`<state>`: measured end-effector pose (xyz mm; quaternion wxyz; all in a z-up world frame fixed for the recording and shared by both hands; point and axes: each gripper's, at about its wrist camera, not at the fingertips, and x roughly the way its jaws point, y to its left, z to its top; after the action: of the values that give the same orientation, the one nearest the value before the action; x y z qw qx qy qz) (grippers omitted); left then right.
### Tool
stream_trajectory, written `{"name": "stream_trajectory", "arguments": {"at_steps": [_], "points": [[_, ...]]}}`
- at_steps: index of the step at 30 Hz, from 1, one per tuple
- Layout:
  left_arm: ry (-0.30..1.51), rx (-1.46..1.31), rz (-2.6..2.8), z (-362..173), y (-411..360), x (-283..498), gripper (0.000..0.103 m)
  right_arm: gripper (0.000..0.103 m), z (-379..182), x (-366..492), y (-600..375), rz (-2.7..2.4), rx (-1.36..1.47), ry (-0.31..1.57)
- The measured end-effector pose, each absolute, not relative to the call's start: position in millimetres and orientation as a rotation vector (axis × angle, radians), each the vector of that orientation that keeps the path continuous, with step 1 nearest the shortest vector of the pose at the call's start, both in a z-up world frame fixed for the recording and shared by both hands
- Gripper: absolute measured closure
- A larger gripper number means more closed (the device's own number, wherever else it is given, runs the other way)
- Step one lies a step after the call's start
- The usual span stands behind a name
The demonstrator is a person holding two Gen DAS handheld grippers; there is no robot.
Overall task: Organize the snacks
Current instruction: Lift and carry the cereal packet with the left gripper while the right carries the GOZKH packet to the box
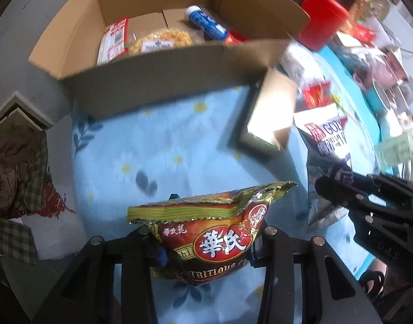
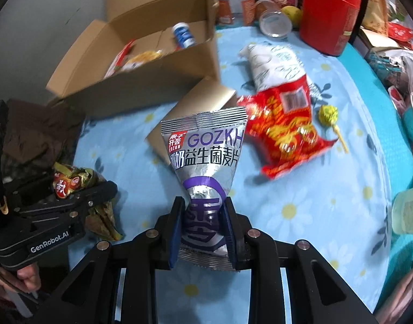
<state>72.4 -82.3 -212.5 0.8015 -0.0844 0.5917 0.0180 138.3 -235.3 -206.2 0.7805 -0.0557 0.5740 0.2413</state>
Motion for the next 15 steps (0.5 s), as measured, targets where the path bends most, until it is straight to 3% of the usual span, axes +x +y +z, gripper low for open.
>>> {"name": "stream_trajectory", "arguments": {"at_steps": [15], "points": [[1.381, -0.156, 0.056, -235, -80, 28, 0.062, 0.076, -221, 100, -226, 0.589, -0.239, 1.316]]}}
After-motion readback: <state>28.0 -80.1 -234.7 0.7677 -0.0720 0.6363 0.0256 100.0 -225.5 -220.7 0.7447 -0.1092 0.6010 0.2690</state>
